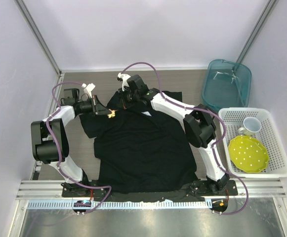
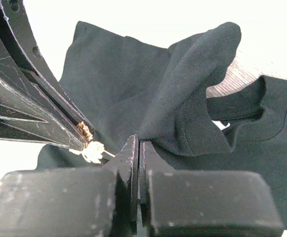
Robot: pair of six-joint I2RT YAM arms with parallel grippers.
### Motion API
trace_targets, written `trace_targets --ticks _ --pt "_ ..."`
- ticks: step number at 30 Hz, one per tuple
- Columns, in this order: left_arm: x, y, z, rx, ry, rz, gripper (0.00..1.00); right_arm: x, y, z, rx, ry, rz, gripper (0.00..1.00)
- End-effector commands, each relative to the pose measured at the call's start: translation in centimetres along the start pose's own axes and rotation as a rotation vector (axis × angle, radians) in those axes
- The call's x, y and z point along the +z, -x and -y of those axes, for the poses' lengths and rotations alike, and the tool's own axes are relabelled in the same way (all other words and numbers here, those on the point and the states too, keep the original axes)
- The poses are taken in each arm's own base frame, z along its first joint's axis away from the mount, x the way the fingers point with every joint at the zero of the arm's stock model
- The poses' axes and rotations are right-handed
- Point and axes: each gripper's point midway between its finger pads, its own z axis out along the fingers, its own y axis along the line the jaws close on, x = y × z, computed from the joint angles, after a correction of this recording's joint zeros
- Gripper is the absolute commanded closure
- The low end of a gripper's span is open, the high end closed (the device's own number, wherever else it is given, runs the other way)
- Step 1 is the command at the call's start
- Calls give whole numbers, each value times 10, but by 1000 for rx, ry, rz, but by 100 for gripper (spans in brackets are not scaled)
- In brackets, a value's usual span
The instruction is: Pin the brooch onto the clothing
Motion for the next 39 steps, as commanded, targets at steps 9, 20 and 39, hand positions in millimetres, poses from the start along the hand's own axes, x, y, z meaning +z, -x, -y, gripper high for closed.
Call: trace_targets --ticks 9,20,39 --pt "-5 17 20 89 -40 36 98 -25 44 -22 -59 28 121 99" --pt "-7 14 24 88 -49 19 98 -23 43 -21 -60 20 120 99" --pt "-19 9 27 86 -52 9 98 -24 45 -21 -65 24 124 99"
